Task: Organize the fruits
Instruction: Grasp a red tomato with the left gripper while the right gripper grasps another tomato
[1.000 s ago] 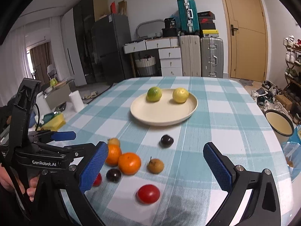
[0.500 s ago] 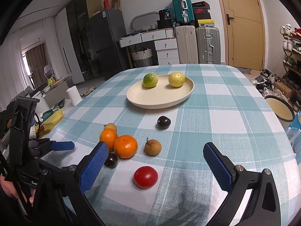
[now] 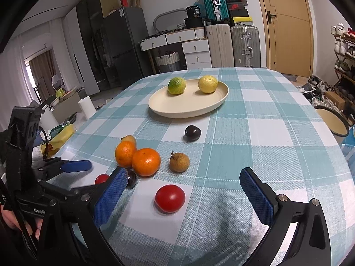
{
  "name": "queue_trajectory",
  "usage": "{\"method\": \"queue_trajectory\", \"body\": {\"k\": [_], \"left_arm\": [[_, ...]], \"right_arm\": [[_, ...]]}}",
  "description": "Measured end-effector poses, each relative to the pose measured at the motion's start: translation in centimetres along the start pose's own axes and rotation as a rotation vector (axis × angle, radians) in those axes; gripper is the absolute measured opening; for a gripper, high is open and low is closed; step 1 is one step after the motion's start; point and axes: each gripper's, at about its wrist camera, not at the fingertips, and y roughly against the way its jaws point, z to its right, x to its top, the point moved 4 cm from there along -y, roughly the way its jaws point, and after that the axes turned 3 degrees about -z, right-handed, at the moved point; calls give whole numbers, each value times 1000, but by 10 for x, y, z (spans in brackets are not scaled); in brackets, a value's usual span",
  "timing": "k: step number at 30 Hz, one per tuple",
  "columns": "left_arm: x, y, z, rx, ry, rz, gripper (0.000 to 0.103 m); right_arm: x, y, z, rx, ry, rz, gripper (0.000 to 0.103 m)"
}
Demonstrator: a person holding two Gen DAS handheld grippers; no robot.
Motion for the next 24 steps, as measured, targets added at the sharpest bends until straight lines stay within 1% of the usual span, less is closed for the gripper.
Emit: {"method": "queue_trajectory", "body": {"k": [1, 2, 3, 5, 11, 14, 17, 19, 21, 23, 24], "left_arm": [[0, 1, 0, -5, -1, 6, 57], [0, 1, 0, -21, -2, 2, 46], [0, 1, 1, -43, -3, -7, 38], [1, 1, 4, -73, -9, -14, 27], [0, 7, 7, -89, -21, -13, 27], [1, 13, 6, -81, -19, -1, 27], [4, 20, 3, -77, -17, 12, 27], [4, 24, 0, -76, -11, 20, 27], [5, 26, -4, -74, 3, 24, 27], [6, 29, -7, -74, 14, 26, 27], [6, 29, -8, -72, 16, 27, 27]], "right_arm": [[0, 0, 0, 3, -1, -2, 103], [-1, 0, 0, 5, -2, -3, 103], [-1, 0, 0, 6, -2, -5, 103], [-2, 0, 0, 13, -1, -6, 103], [-6, -2, -4, 31, 17, -22, 103], [-8, -3, -6, 42, 24, -30, 101], [-9, -7, -6, 52, 22, -45, 97], [-9, -10, -7, 57, 18, -56, 91], [-11, -13, -7, 60, 13, -66, 89], [-13, -17, -6, 62, 5, -79, 85], [-14, -18, -6, 64, 4, -85, 80]]}}
